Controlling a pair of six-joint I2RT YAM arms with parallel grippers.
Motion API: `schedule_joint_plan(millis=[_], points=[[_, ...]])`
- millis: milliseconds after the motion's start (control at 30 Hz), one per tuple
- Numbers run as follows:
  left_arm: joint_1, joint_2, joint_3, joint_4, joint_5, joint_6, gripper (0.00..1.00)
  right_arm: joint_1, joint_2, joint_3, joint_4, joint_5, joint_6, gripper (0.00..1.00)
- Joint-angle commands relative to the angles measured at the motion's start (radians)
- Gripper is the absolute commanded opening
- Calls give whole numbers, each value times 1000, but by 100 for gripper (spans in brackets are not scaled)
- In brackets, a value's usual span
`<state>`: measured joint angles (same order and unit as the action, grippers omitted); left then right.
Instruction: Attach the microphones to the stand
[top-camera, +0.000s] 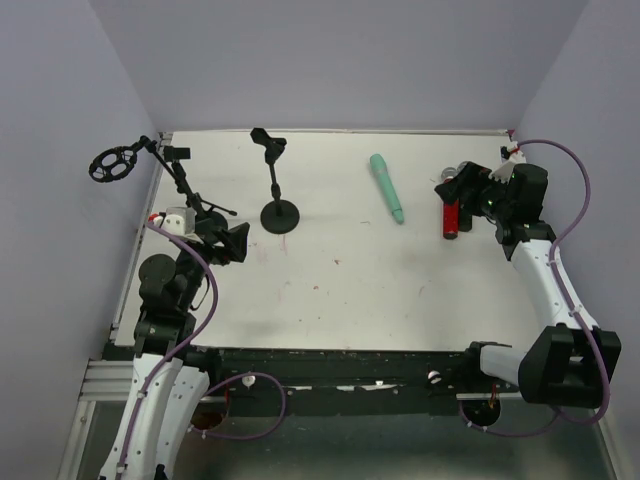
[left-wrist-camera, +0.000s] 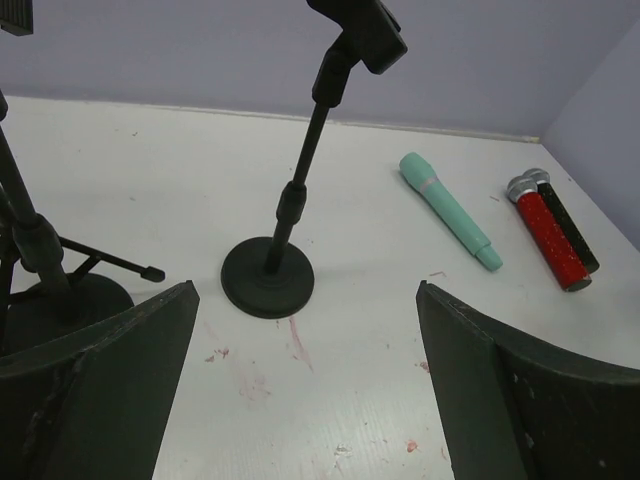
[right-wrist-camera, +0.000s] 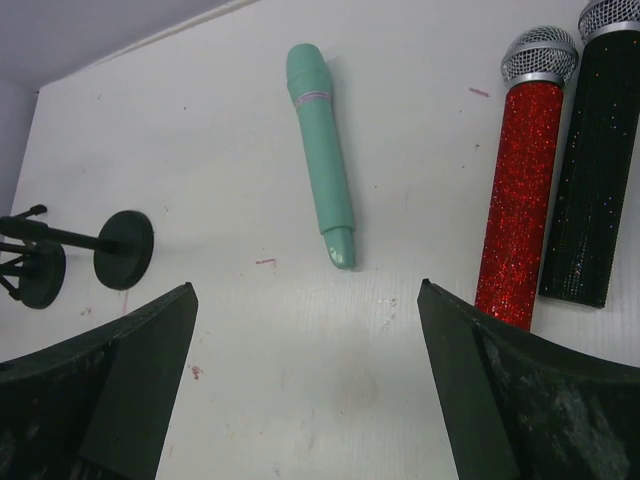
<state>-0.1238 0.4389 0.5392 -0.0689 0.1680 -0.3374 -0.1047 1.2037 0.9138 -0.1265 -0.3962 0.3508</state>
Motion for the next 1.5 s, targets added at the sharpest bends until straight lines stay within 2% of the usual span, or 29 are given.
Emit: schedule_joint_plan(millis=[0,200,367,467,500,600,700,767,867,1000,1067,1167,1300,1467], points=[[3,-11,5,-6,5,11,99,-4,-23,22,19,28,8,100],[4,3,13,-17,70,-26,98,-3,-30,11,30,-19,-3,100],[6,43,19,-58,132,-195,98,-3,-39,-12,53,-79,-53,100],[4,93,-5,-29,208,-329,98,-3,-46,-38,70,-186,-128,100],[1,119,-16,-8,231,-357,98,-3,-47,-42,61,-275,-180,100],[-29,185,-19,27,225,-374,98,-3,-49,-58,48,-462,-271,100],[-95,274,-21,88,153,-327,98,-3,-52,-95,50,-660,-390,100],[-160,340,-27,165,88,-278,98,-3,-56,-115,42,-736,-452,100],[-218,447,-28,340,10,-180,98,3,-55,-107,5,-741,-495,100],[-223,593,13,466,-106,-59,98,3,-52,-90,-22,-705,-496,100],[-221,667,39,526,-145,-10,94,5,-56,-90,-24,-717,-507,100],[-221,796,88,619,-102,116,85,7,-56,-93,-27,-742,-521,100],[-221,920,195,615,-65,237,82,8,-58,-92,-27,-741,-526,100],[-205,992,229,685,-78,267,78,11,-58,-87,-35,-730,-530,100]])
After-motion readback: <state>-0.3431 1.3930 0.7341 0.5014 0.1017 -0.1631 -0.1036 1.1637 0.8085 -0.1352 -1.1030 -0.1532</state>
